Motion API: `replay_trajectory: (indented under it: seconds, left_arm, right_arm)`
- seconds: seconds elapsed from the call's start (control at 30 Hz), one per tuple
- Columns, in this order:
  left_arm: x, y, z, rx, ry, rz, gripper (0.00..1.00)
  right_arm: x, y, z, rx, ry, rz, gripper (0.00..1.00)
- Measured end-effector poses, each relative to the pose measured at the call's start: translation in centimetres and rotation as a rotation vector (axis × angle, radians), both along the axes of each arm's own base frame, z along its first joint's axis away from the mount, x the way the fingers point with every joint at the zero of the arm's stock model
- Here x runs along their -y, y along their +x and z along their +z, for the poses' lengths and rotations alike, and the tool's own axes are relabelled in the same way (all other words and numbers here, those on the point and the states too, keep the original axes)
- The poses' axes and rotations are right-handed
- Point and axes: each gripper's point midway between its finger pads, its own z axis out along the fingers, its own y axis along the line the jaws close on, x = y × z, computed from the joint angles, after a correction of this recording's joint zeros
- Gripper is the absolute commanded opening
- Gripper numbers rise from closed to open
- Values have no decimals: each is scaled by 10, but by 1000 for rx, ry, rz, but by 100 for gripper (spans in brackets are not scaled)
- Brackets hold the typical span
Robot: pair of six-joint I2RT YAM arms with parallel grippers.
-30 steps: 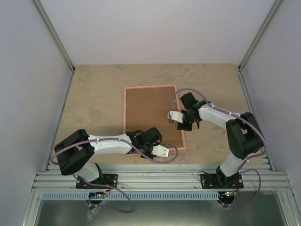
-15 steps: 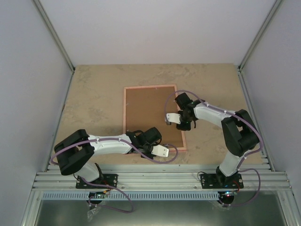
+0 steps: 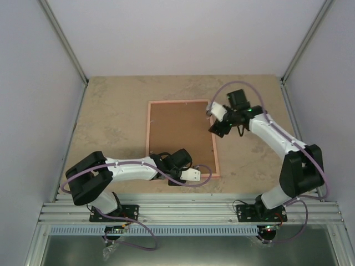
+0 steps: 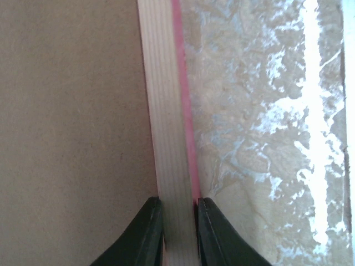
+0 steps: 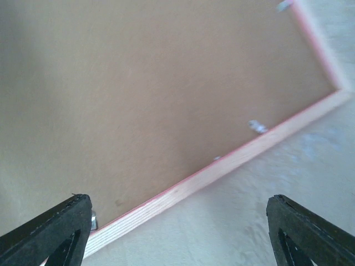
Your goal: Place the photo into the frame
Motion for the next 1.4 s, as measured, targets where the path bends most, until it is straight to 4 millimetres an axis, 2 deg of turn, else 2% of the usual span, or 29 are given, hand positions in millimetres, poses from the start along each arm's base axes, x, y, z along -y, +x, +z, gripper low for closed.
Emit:
replay_trajectory:
  seconds: [0.1,0.2,0.27,0.37,0.47,0.63,0.87,0.97,1.2,1.4]
  left_arm:
    - [-3,1,1,-14,16,26,0]
    - [0,0,9,-35,21,36,0]
    - [5,0,18,-48,5,43,0]
    - [15,1,35,-67,-26,53,0]
    - [22,0,49,-86,-58,61,0]
    - [22,-5,57,-118,-70,65,0]
    - [22,-9,60,-141,-65,65,0]
    - [24,-9,64,-148,-72,66,0]
    - [26,-10,67,-164,-82,71,0]
    - [26,-10,67,-168,-83,78,0]
  right_arm:
    - [22,15,24,-21,161,-138,86]
    - [53,19,27,-98,345,-293,87]
    - [68,15,19,-190,439,-383,87]
    - [66,9,1,-347,542,-443,89]
    - [67,5,-26,-511,625,-518,90]
    - [78,1,-60,-722,736,-651,92]
    - [59,-2,-78,-947,868,-678,91]
    - [47,-6,-86,-1047,912,-665,87]
    - [9,-20,-92,-1255,971,-563,56]
    - [2,-21,-88,-1313,1004,-529,34]
